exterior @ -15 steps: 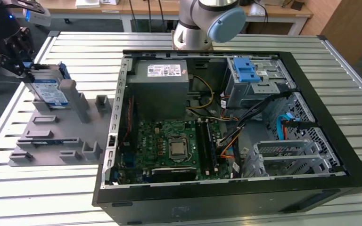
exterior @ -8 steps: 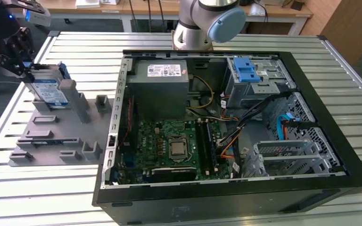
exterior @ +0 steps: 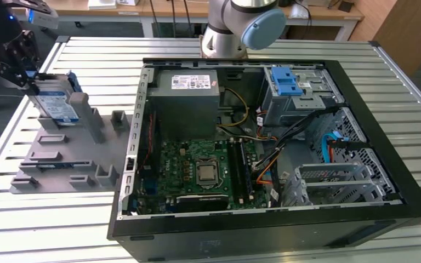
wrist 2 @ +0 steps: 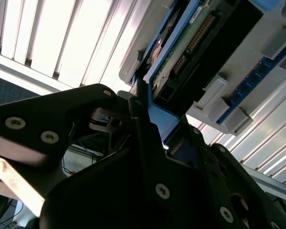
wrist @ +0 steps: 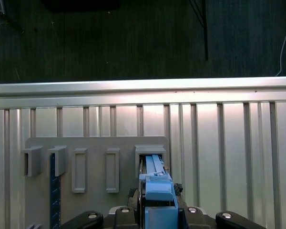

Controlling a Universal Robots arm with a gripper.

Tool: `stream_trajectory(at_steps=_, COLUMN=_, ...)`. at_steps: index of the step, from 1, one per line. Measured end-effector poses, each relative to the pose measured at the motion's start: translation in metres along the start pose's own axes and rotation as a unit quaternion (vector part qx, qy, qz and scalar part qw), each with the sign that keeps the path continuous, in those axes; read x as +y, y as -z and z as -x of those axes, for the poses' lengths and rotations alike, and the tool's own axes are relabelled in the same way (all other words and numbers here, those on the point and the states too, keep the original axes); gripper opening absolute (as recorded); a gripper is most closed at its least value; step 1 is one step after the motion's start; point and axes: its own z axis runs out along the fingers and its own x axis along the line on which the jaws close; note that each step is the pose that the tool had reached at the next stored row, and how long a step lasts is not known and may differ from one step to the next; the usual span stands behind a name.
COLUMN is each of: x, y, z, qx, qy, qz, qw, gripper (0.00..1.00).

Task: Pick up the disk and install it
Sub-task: 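Pick up the disk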

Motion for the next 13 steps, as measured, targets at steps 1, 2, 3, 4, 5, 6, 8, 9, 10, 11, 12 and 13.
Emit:
stream_trajectory(at_steps=1, x=0.0000, y=0.0003, z=0.0000, qx=0.0000, qy=0.000, qz=0.0000, qw=1.0000, gripper=0.36)
stream_trajectory(at_steps=2, x=0.0000, y=0.0009, z=0.0000, qx=0.0001, qy=0.000, qz=0.0003, qw=1.0000, gripper=0.36)
stream_trajectory(at_steps=3, x=0.0000, y=0.0008, z=0.0000, qx=0.0001, qy=0.000, qz=0.0002, qw=1.0000, gripper=0.36)
stream_trajectory(at_steps=4, x=0.0000, y=0.0007, z=0.0000, qx=0.0001, qy=0.000, qz=0.0001, qw=1.0000, gripper=0.36)
stream_trajectory(at_steps=5, x=0.0000, y=0.0008, z=0.0000, qx=0.0001, qy=0.000, qz=0.0001, qw=1.0000, gripper=0.36)
stream_trajectory(at_steps=6, x=0.0000, y=0.0008, z=0.0000, qx=0.0001, qy=0.000, qz=0.0001, qw=1.0000, gripper=0.36)
stream_trajectory(at_steps=8, x=0.0000, y=0.0008, z=0.0000, qx=0.0001, qy=0.000, qz=0.0001, qw=1.0000, gripper=0.36)
stream_trajectory(at_steps=9, x=0.0000, y=0.0008, z=0.0000, qx=0.0000, qy=0.000, qz=0.0001, qw=1.0000, gripper=0.36)
stream_trajectory(at_steps=10, x=0.0000, y=0.0008, z=0.0000, qx=0.0001, qy=0.000, qz=0.0001, qw=1.0000, gripper=0.36)
stream_trajectory(at_steps=11, x=0.0000, y=0.0008, z=0.0000, qx=0.0001, qy=0.000, qz=0.0002, qw=1.0000, gripper=0.36)
stream_trajectory(at_steps=12, x=0.0001, y=0.0008, z=0.0000, qx=0.0001, qy=0.000, qz=0.0003, qw=1.0000, gripper=0.38)
stream_trajectory(at_steps=13, x=0.0001, y=0.0007, z=0.0000, qx=0.0001, qy=0.000, qz=0.0002, qw=1.0000, gripper=0.38)
